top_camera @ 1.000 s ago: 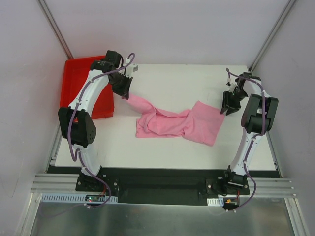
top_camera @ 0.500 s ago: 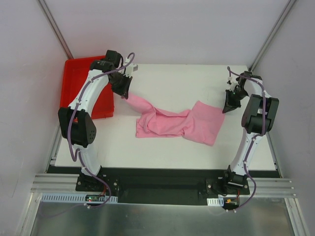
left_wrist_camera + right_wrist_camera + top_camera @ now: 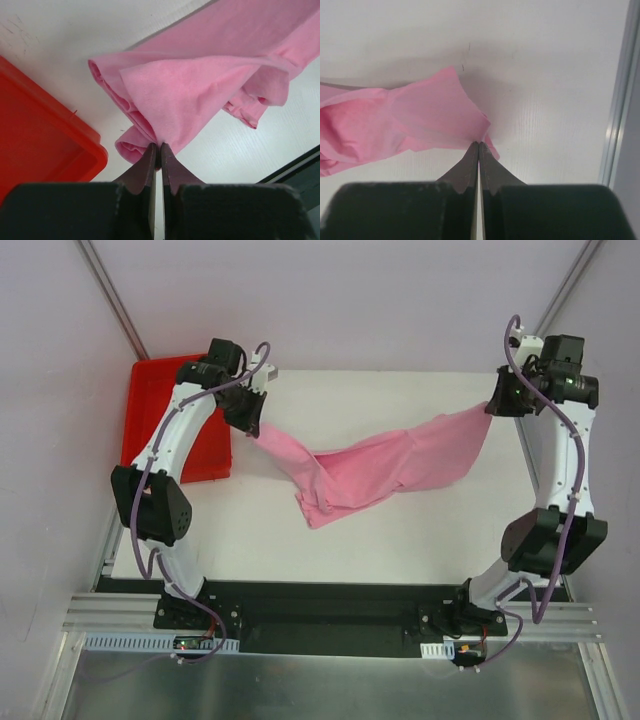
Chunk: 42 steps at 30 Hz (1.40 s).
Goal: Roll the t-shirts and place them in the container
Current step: Flatten out the T-shirt at the center of the board.
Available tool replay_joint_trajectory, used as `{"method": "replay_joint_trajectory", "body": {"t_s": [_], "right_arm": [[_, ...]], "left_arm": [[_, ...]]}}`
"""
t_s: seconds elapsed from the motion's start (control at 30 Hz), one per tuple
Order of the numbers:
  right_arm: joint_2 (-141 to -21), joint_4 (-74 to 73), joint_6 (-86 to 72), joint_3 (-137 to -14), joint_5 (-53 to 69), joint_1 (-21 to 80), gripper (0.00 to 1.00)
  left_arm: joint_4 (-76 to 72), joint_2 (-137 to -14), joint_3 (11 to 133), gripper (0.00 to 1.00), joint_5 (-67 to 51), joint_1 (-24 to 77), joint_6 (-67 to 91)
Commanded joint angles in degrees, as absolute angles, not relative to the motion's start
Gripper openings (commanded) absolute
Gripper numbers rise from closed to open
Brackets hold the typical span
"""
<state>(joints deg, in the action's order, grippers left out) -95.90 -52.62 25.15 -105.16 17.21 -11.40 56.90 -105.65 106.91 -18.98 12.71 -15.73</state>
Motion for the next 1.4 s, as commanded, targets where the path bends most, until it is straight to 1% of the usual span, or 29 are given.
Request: {"method": "replay_joint_trajectory", "body": {"t_s": [0.0,0.07,0.13,0.17,0.2,0.27,0.3,0.33,0.37,0.43,0.47,0.53,0.63,0.67,0.7,0.87,1.0,1.37], "right_arm": [[-89.66,-53.0,25.92,-105.12,16.43,-12.13,0.0],[-87.98,-54.13,26.89,-104.51,17.66,-12.13,0.01],[-85.88,-55.72,28.38,-100.74,17.67,-12.13,0.01],[-85.0,-55.81,28.82,-98.98,17.58,-12.13,0.01],[-84.29,-55.81,29.35,-96.62,17.58,-12.13,0.01],[-82.37,-55.98,29.27,-91.77,17.84,-12.13,0.01],[-81.83,-56.16,29.01,-90.63,18.1,-12.13,0.01],[-81.3,-56.08,28.48,-88.79,19.15,-12.13,0.01],[-80.52,-56.16,28.3,-88.07,19.6,-12.13,0.01],[-79.98,-56.16,28.04,-87.02,20.3,-12.13,0.01],[-79.89,-55.99,28.04,-86.4,20.3,-12.13,0.01],[-80.07,-55.64,27.86,-86.13,20.56,-12.13,0.01],[-80.51,-55.11,27.69,-85.69,21.09,-12.04,0.01],[-80.68,-54.76,27.69,-85.61,21.09,-11.95,0.01],[-80.68,-54.58,27.77,-85.34,21.01,-11.95,0.01],[-80.86,-54.75,28.12,-84.99,20.83,-11.95,0.01],[-80.51,-54.93,28.56,-84.38,20.57,-11.95,0.01],[-79.45,-54.23,28.3,-81.65,19.78,-11.95,0.0]], "left_arm": [[58.62,-96.51,103.02,0.0,-20.65,12.83,-15.64],[58.54,-93.62,98.12,0.0,-22.58,12.83,-16.08],[58.54,-92.03,93.72,0.0,-25.13,12.83,-16.61],[58.8,-90.37,88.47,0.0,-25.83,12.83,-17.05],[58.97,-89.57,85.63,0.07,-26.27,12.83,-17.22],[60.11,-87.55,78.71,0.17,-26.8,12.83,-18.53],[61.86,-86.84,77.1,0.21,-26.63,12.83,-19.24],[62.4,-86.23,75.69,0.29,-25.24,12.75,-19.68],[62.58,-84.92,73.76,0.33,-24.44,12.66,-20.3],[61.88,-83.77,72.78,0.41,-23.12,12.57,-20.48],[61.09,-83.41,72.95,0.43,-21.9,12.57,-19.61],[60.03,-84.46,75.04,0.46,-21.18,12.57,-18.46],[59.68,-88.5,77.69,0.47,-22.32,12.57,-16.09],[59.59,-90.51,78.04,0.48,-22.93,12.57,-15.65],[59.07,-91.4,78.13,0.52,-23.81,12.57,-15.64],[53.28,-95.79,75.94,0.53,-24.43,12.66,-17.13],[50.64,-99.66,76.55,0.5,-24.52,12.66,-19.59],[49.92,-106.26,77.78,0.44,-28.83,12.83,-26.01]]}}
